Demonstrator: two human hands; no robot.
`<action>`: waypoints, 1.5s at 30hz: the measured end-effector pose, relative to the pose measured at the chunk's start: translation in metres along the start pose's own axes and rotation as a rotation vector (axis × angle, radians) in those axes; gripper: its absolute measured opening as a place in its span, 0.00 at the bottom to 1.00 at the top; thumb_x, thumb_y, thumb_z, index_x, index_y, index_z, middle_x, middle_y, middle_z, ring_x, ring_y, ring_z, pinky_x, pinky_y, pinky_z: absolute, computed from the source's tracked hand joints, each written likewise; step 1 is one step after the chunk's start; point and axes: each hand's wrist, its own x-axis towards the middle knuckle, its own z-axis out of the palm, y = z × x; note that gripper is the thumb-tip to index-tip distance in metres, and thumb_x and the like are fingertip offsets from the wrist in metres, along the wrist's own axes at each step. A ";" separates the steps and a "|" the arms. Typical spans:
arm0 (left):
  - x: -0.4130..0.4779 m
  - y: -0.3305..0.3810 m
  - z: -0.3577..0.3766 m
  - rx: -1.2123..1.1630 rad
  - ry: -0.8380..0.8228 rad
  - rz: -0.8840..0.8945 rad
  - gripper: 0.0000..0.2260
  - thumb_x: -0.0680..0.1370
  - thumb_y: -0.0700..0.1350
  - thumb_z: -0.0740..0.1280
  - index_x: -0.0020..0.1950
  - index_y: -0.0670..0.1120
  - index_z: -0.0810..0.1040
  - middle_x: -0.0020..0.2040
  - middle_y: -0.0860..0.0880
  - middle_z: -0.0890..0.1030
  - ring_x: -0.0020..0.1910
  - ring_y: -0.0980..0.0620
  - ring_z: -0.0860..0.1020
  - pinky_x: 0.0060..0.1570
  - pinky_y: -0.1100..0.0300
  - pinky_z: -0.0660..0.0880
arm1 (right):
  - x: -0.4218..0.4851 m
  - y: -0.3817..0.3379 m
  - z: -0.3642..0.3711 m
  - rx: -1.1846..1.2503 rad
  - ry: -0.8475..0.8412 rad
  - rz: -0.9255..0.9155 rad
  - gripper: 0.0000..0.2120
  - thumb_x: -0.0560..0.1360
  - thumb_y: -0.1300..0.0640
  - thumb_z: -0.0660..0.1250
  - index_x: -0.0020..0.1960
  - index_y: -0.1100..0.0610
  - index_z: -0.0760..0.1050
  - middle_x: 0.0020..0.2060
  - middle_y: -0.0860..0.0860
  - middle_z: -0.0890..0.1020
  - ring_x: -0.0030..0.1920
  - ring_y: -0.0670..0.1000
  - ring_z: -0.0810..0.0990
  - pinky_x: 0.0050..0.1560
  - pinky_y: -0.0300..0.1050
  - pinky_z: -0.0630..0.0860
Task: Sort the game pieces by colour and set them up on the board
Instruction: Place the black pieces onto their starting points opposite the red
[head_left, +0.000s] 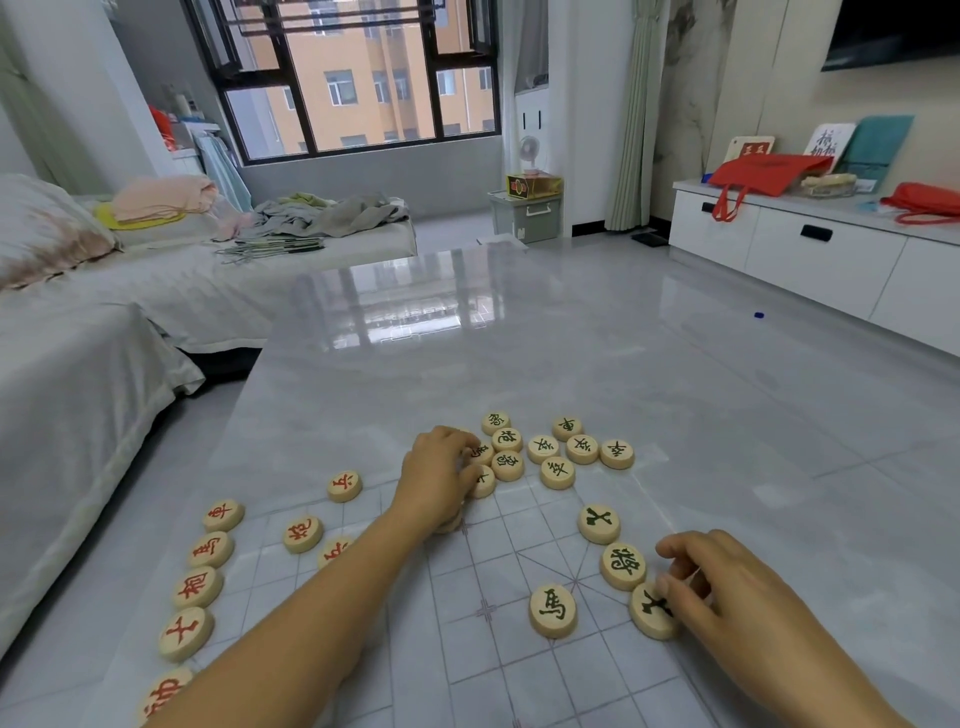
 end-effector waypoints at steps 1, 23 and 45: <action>0.003 0.002 0.001 -0.018 0.008 0.001 0.15 0.77 0.46 0.65 0.63 0.48 0.75 0.65 0.47 0.72 0.64 0.46 0.66 0.63 0.55 0.65 | 0.000 0.000 0.000 -0.007 -0.002 0.001 0.11 0.78 0.48 0.57 0.60 0.44 0.66 0.48 0.41 0.70 0.45 0.41 0.73 0.44 0.35 0.71; -0.094 0.064 -0.013 -0.345 -0.230 0.168 0.12 0.70 0.48 0.72 0.47 0.58 0.70 0.49 0.57 0.73 0.50 0.61 0.73 0.49 0.72 0.69 | 0.000 -0.012 0.006 0.197 -0.077 -0.216 0.20 0.65 0.40 0.67 0.54 0.34 0.64 0.51 0.39 0.69 0.53 0.42 0.71 0.47 0.33 0.70; -0.137 0.088 0.015 -0.111 -0.361 0.475 0.24 0.68 0.59 0.69 0.61 0.52 0.76 0.56 0.52 0.77 0.52 0.57 0.71 0.54 0.64 0.66 | -0.039 0.018 -0.010 0.109 -0.188 -0.133 0.08 0.70 0.53 0.70 0.45 0.45 0.72 0.39 0.45 0.77 0.43 0.39 0.73 0.40 0.32 0.70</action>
